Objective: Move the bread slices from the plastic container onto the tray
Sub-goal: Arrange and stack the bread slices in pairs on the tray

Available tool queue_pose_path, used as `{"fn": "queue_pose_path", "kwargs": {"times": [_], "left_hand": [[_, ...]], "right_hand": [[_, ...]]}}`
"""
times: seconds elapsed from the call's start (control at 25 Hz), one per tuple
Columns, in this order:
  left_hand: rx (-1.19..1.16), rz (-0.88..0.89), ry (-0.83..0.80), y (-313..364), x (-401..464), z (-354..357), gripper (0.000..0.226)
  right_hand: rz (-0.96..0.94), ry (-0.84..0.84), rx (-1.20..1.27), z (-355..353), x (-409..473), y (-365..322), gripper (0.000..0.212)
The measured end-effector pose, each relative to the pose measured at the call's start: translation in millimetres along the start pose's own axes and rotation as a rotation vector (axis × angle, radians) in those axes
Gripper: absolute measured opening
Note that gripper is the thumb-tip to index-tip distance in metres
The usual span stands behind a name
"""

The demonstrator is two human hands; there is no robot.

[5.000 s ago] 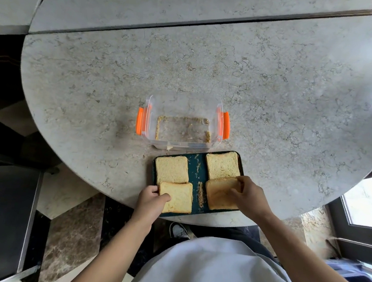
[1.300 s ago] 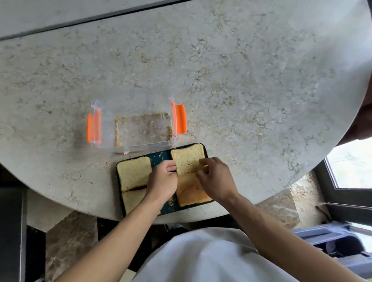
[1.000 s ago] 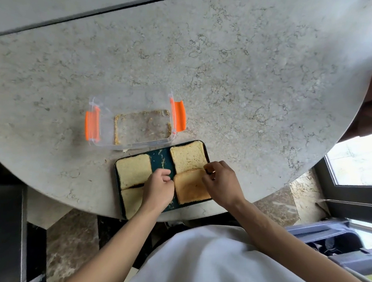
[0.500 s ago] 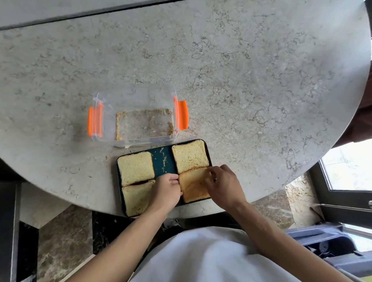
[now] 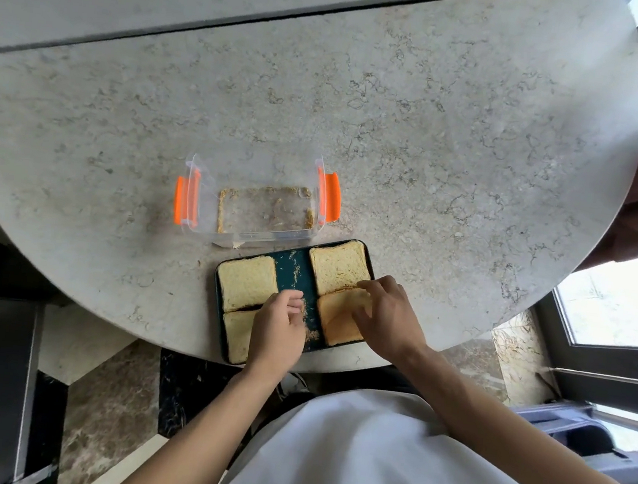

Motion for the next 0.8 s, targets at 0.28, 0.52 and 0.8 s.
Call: {"fn": "queue_pose_path", "kwargs": {"times": [0.28,0.52,0.8], "left_hand": [[0.423,0.236,0.074,-14,-8,-26,0.049],[0.663,0.303,0.08,-25,4,-32,0.058],[0.807,0.3,0.008,-26,16,-27,0.066]], "right_hand": [[-0.204,-0.109,-0.177,24,13,-50,0.06],[-0.189,-0.133,-0.297,48,25,-55,0.072],[-0.124,-0.146,-0.408,67,20,-52,0.08]]}}
Point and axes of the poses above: each hand's wrist, its own x-axis towards the middle knuckle, its own z-axis out of the palm, y = z × x, the point moved 7 cm from there along x, towards the middle knuckle, and after that the axes turned 8 degrees about -z, right-handed, at the moved point
